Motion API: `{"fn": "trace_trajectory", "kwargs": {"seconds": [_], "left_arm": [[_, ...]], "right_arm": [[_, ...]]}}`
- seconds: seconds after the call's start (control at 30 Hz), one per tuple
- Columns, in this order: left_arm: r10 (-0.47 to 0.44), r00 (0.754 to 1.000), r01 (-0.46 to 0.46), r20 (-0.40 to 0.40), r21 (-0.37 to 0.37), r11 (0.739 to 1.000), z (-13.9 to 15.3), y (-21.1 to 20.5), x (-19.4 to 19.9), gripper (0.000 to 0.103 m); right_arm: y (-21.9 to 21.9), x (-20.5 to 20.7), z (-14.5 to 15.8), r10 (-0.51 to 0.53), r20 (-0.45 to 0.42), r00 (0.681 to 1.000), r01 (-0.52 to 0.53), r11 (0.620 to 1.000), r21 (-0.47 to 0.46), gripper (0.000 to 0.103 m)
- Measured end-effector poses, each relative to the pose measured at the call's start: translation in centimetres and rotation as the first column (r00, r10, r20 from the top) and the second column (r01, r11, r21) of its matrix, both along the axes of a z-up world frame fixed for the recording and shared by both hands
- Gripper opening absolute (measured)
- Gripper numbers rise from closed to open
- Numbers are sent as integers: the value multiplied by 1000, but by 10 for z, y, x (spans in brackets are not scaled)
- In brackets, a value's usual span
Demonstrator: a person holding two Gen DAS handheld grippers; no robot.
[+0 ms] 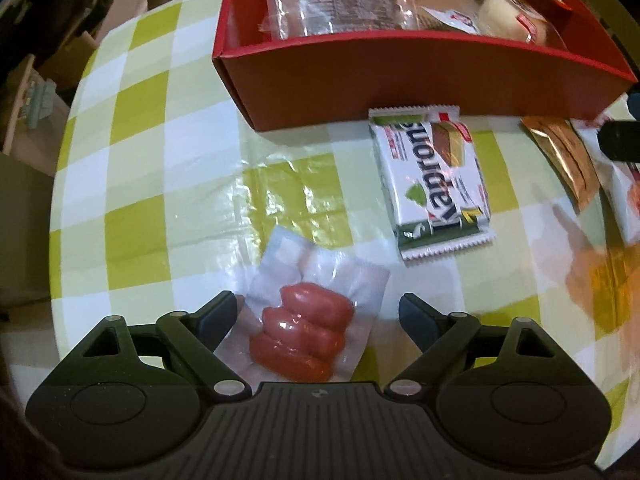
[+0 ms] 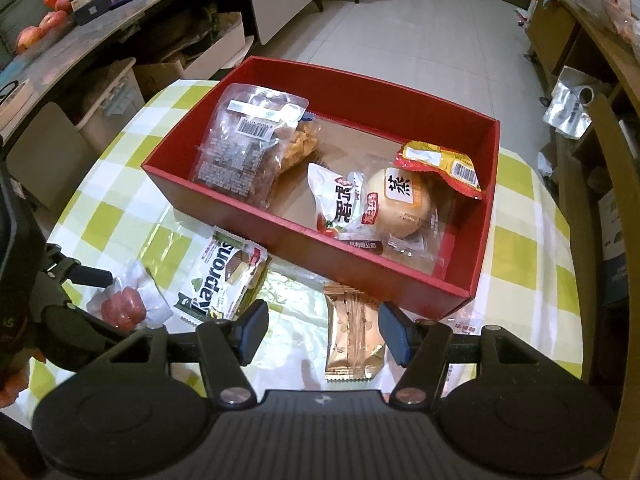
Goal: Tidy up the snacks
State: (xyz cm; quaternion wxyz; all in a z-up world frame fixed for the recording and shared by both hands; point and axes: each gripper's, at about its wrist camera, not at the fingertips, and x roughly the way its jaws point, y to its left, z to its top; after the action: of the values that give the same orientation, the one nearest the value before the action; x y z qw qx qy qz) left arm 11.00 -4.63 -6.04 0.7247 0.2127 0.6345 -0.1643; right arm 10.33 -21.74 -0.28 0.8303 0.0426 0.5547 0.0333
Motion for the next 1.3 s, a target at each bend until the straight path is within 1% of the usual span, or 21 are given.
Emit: {"fn": "trace_trajectory", "kwargs": {"seconds": [0.07, 0.1, 0.4, 0.5, 0.6, 0.77, 0.9, 1.0, 1.07, 1.1, 1.23, 1.3], "left_arm": [[14, 1000, -14, -13, -17, 1000, 1, 4, -3, 83], [20, 1000, -20, -20, -26, 999, 2, 6, -5, 77], [43, 999, -43, -15, -17, 999, 4, 7, -21, 76], [44, 999, -45, -2, -10, 999, 4, 5, -23, 76], [55, 998, -55, 2, -25, 998, 6, -1, -20, 76], [65, 998, -65, 0, -51, 997, 15, 1, -18, 76], [57, 998, -57, -2, -57, 997, 15, -3, -19, 76], [53, 999, -53, -9, -58, 997, 13, -5, -18, 76], [48, 999, -49, -14, -56, 997, 12, -7, -18, 76], [47, 999, -47, -16, -55, 997, 11, -7, -18, 76], [43, 999, -44, -23, -56, 997, 9, -10, -18, 76], [42, 999, -43, -25, -57, 997, 8, -12, -18, 76]], "right_arm": [[0, -1, 1, 0, 1, 1000, 0, 1000, 1, 68], [0, -2, 1, 0, 2, 1000, 0, 1000, 2, 68], [-9, -6, 1, -25, 3, 1000, 25, 1000, 8, 68], [-24, -9, 0, -62, -4, 998, 62, 998, 11, 68], [-44, -10, -4, -118, -24, 993, 118, 993, 7, 68], [-64, -12, -19, -172, -83, 982, 173, 985, -4, 68], [-67, -11, -34, -184, -129, 974, 188, 982, 18, 68], [-68, -10, -46, -198, -158, 967, 202, 979, 6, 68], [-71, -10, -55, -209, -184, 960, 219, 975, 36, 70], [-70, -10, -59, -209, -193, 959, 220, 975, 37, 72], [-68, -10, -72, -211, -229, 950, 223, 974, 28, 76], [-67, -11, -72, -204, -222, 953, 215, 976, 25, 76]]}}
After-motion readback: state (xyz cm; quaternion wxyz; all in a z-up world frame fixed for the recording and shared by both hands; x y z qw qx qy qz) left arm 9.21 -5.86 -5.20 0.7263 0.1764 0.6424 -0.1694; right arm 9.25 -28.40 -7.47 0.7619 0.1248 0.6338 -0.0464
